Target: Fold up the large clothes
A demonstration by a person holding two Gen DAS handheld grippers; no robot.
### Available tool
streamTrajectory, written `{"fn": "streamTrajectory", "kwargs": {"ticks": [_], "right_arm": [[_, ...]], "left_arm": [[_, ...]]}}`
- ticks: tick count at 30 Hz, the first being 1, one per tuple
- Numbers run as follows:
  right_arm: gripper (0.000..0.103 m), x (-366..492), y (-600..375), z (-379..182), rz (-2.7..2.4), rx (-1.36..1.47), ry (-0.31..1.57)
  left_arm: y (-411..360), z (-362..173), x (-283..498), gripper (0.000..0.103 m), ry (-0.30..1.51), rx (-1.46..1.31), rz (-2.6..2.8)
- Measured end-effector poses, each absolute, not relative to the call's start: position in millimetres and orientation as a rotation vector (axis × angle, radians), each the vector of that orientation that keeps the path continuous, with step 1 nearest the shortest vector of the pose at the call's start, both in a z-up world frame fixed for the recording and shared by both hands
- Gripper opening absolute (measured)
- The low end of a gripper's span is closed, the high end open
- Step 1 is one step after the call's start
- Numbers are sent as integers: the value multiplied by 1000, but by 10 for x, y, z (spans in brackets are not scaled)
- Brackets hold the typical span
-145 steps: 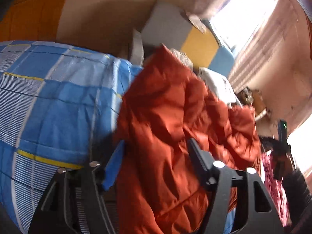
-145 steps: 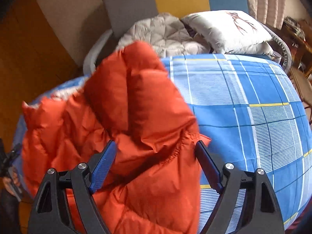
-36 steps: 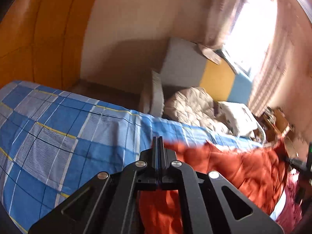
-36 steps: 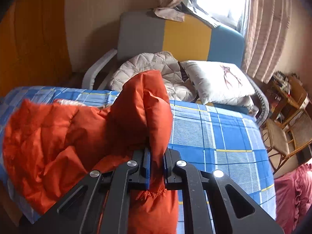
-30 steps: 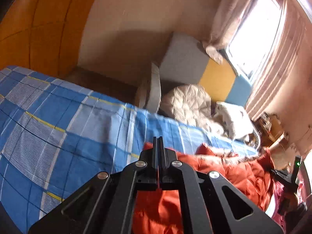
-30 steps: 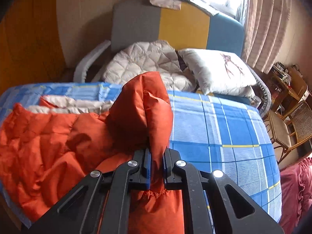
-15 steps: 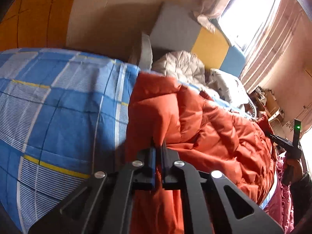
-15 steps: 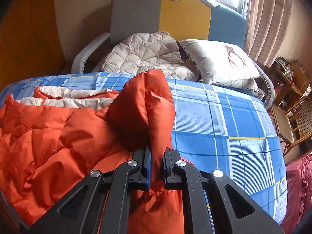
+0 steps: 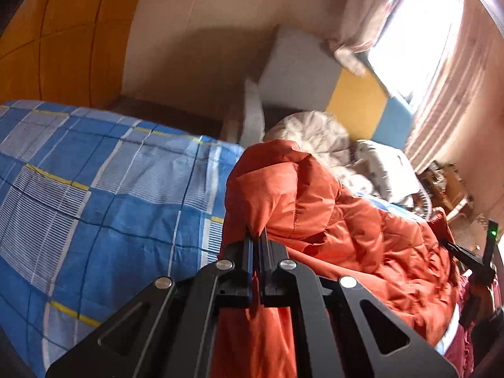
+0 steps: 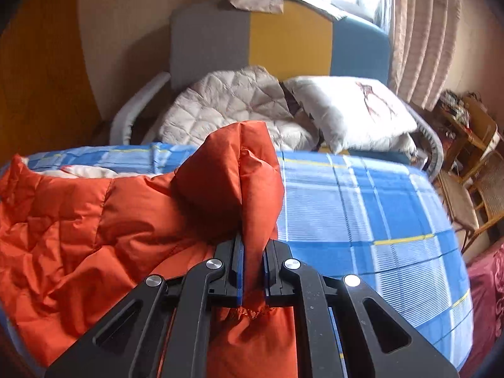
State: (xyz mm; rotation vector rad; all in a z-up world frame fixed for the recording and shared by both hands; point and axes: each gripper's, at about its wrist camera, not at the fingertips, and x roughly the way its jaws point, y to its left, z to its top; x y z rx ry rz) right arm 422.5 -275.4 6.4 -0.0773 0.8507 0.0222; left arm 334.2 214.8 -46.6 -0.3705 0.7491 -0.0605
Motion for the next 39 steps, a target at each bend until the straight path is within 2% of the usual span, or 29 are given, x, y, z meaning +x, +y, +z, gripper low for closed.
{"fn": "streamTrajectory", "kwargs": {"ticks": [10, 24, 25, 27, 28, 29, 31, 39], "right_arm": [[9, 4545, -2673, -539, -52, -97, 912], [12, 4712, -2647, -882, -72, -76, 945], [14, 4715, -2641, -864, -74, -84, 954], [19, 4716, -2653, -834, -74, -80, 968], [30, 4713, -2690, -806, -83, -65, 978], [52, 4699, -2731, -781, -100, -52, 985], [76, 4626, -2892, -696, -119, 23, 982], [76, 4252, -3182, -568, -42, 168, 1008]], "left_arm": [[1948, -1075, 3736, 3, 864, -283, 17], [1830, -1264, 3856, 3, 884, -231, 43], [1819, -1242, 3853, 6, 893, -222, 50], [1842, -1182, 3833, 13, 906, -229, 72], [1879, -1144, 3796, 22, 906, -250, 79], [1905, -1112, 3758, 42, 899, -262, 81], [1987, -1040, 3610, 60, 867, -290, 93], [2254, -1026, 3063, 64, 831, -422, 15]]}}
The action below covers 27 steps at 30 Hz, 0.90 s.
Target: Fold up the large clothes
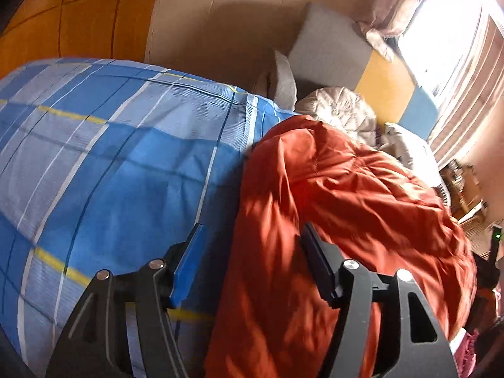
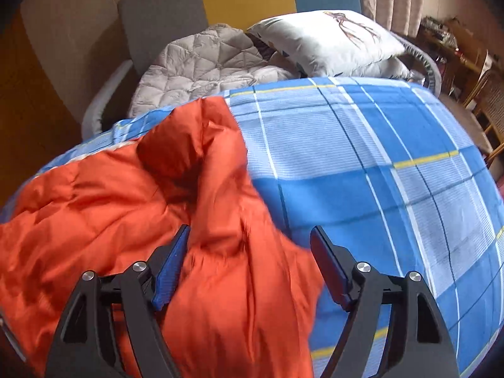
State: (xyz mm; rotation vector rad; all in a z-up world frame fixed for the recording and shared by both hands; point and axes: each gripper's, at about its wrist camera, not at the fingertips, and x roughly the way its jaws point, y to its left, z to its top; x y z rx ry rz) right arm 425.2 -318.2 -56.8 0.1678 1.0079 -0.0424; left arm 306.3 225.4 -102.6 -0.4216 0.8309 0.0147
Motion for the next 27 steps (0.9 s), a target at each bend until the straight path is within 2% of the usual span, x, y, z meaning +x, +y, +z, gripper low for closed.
{"fn": "streamTrajectory", "kwargs": {"ticks": [6, 12, 13, 22, 23, 27], "right_arm": [[76, 4050, -2754, -125, -26, 18, 863], [77, 3973, -1855, 68, 81, -32, 750], [81, 3986, -1731, 57, 78, -36, 738], [82, 4421, -1322, -356, 59, -109, 791], [86, 4435, -1331, -402, 57, -99, 795], [91, 4508, -1360, -588, 56, -73, 801]], "left_arm": [[2088, -621, 2807, 69, 683, -338, 36], [1300, -293, 3043, 69, 650, -289, -102], [1201, -280, 3084, 69, 652, -281, -107], [662, -549, 3773, 69, 750, -184, -95], [659, -613, 3808, 71, 770, -185, -94], [651, -861, 3933, 72, 795, -192, -85]]}}
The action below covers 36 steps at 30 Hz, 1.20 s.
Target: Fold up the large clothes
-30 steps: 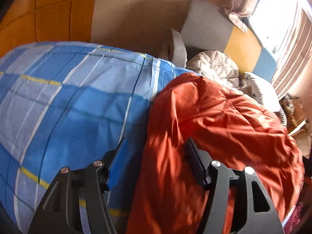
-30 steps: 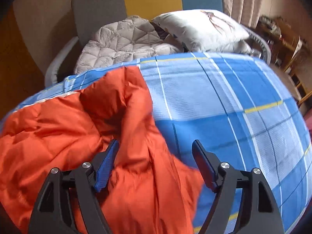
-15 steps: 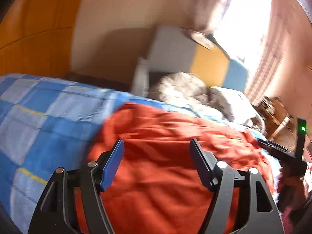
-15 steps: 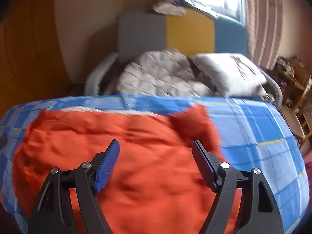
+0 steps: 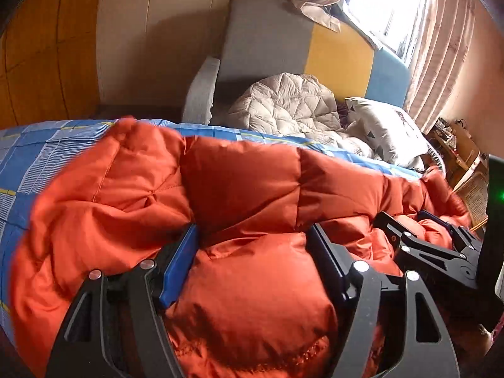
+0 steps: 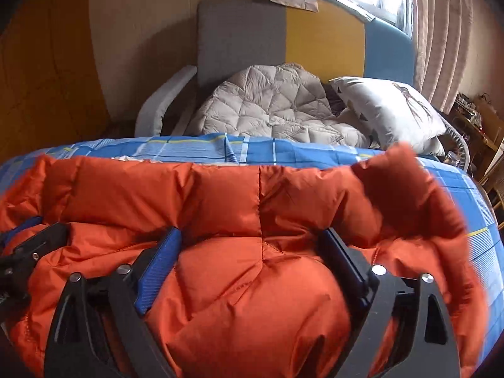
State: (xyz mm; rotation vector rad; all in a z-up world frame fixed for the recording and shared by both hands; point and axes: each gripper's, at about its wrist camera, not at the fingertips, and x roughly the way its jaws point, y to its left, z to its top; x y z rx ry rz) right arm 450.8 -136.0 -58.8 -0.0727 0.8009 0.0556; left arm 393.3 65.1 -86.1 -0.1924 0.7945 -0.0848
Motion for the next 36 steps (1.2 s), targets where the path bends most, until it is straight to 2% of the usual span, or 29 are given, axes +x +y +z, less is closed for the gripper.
{"fn": "streamTrajectory", "kwargs": {"ticks": [19, 27, 36], "right_arm": [[92, 4543, -1329, -878, 49, -71, 811], [93, 4562, -1382, -786, 74, -51, 854], [93, 4277, -1676, -442, 72, -22, 860]], "left_arm": [[583, -1127, 4006, 72, 788, -165, -56], [573, -907, 3774, 75, 780, -104, -44], [737, -744, 3451, 76, 748, -96, -45]]}}
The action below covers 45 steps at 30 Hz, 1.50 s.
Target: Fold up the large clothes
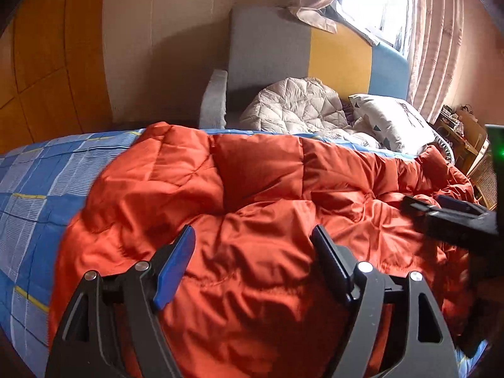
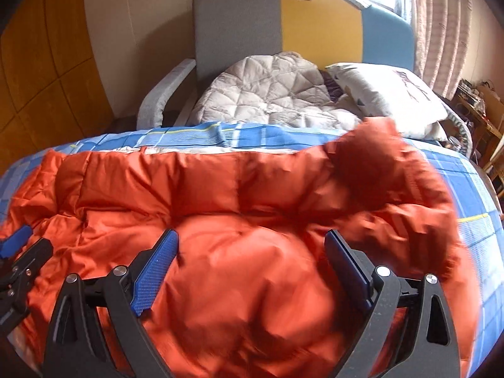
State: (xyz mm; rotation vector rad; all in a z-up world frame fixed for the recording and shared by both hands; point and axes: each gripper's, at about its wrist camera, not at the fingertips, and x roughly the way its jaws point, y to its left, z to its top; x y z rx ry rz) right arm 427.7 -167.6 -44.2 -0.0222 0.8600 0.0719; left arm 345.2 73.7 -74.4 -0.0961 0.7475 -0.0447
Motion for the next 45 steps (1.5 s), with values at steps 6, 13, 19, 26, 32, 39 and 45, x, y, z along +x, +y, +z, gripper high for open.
{"fn": "streamTrajectory", "kwargs": {"ticks": [6, 13, 19, 26, 32, 39, 45], "right_arm": [[93, 4104, -2275, -171, -15, 57, 831], [93, 4002, -3142, -306, -96, 273, 917], [93, 3899, -3382, -674, 2, 430, 1034], [81, 3885, -3310, -804, 110, 482, 1070], [66, 3915, -3338, -894, 184, 544, 1099], [27, 3860, -3092, -574, 201, 427, 1107], [20, 3849, -2804, -249, 115, 306, 1072]], "left_arm": [[982, -719, 3285, 75, 725, -98, -30], [1350, -680, 3235, 73, 728, -154, -43], [1404, -840, 3447, 70, 809, -65, -35], [1529, -960, 3709, 65, 856, -146, -89], [1481, -1112, 3765, 65, 867, -124, -103], [1437, -1145, 3758, 65, 856, -97, -96], [1409, -1131, 3731, 65, 852, -84, -87]]}}
